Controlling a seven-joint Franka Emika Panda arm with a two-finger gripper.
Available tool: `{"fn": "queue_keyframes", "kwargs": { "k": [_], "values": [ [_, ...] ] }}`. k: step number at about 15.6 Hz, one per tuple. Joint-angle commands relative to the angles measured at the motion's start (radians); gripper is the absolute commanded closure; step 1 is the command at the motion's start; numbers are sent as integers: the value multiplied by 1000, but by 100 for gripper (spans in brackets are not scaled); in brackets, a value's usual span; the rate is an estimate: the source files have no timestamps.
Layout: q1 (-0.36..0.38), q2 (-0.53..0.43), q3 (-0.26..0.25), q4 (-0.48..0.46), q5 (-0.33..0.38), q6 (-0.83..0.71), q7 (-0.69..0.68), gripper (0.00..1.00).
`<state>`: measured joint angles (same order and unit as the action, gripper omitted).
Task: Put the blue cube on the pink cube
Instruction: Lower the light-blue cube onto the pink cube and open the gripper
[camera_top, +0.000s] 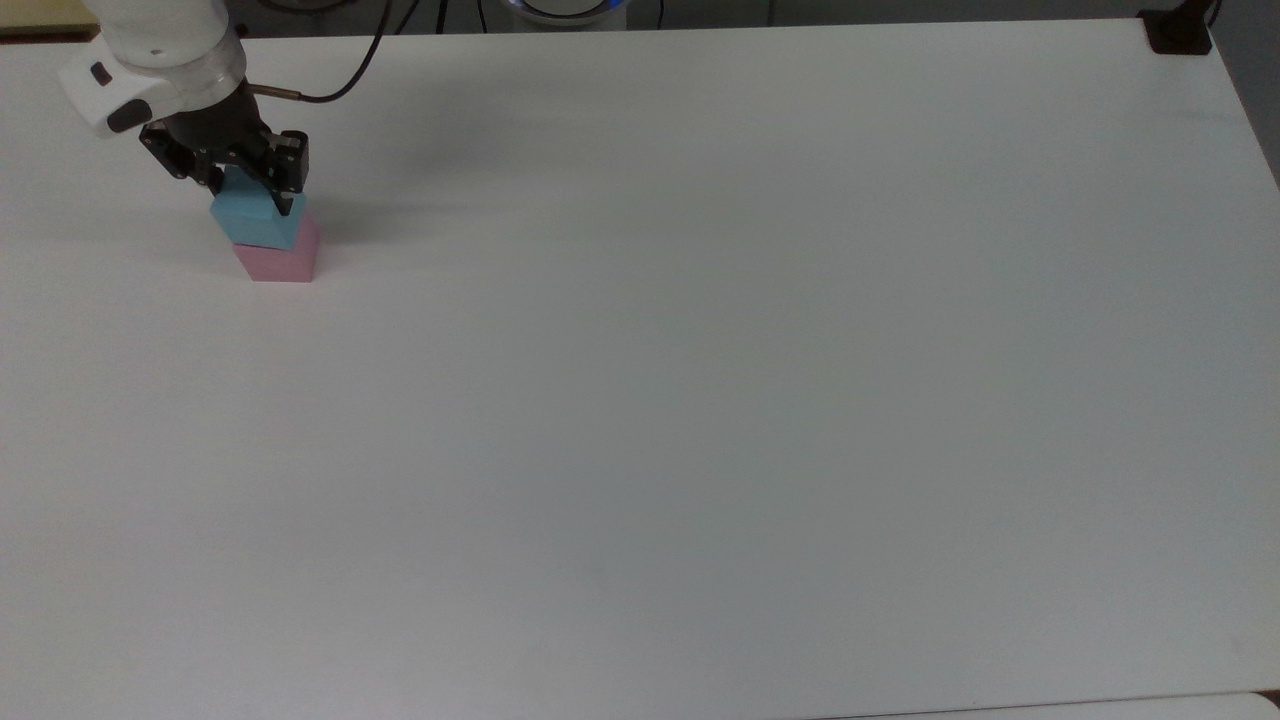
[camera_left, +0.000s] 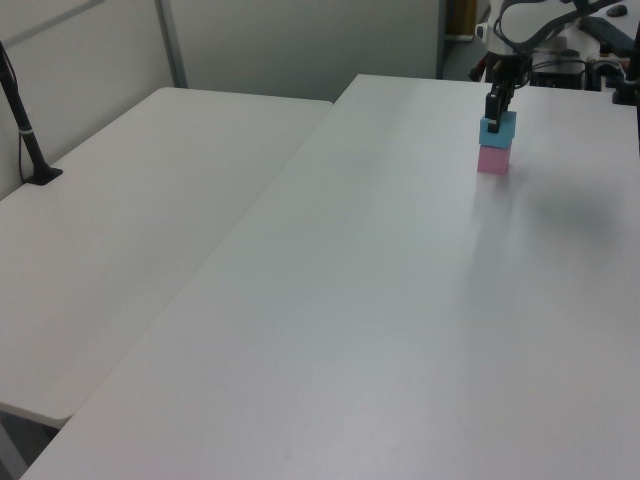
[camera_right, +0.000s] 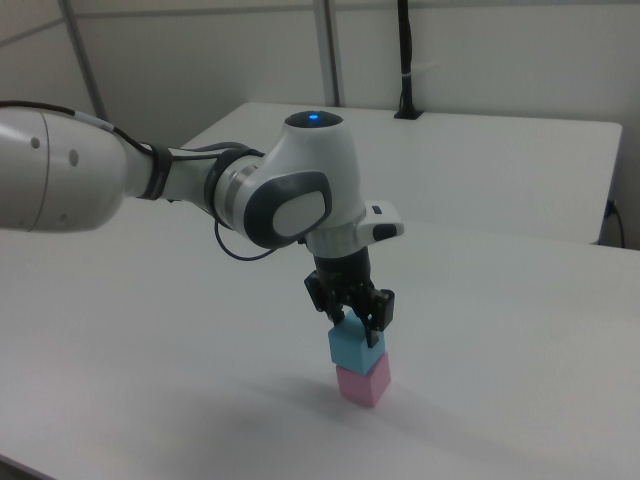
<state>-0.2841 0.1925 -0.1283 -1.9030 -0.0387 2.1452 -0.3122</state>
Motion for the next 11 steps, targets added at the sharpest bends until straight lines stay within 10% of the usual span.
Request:
{"fn": "queue_keyframes", "kwargs": {
  "k": [1,2,11],
  "values": [
    [3,-13,-8,-21,-24,24,-27,28],
    [2,-13,-8,-19,-36,22,-27,0],
    [-4,-71,-8,132,-33,-294,-2,0]
  ]
}}
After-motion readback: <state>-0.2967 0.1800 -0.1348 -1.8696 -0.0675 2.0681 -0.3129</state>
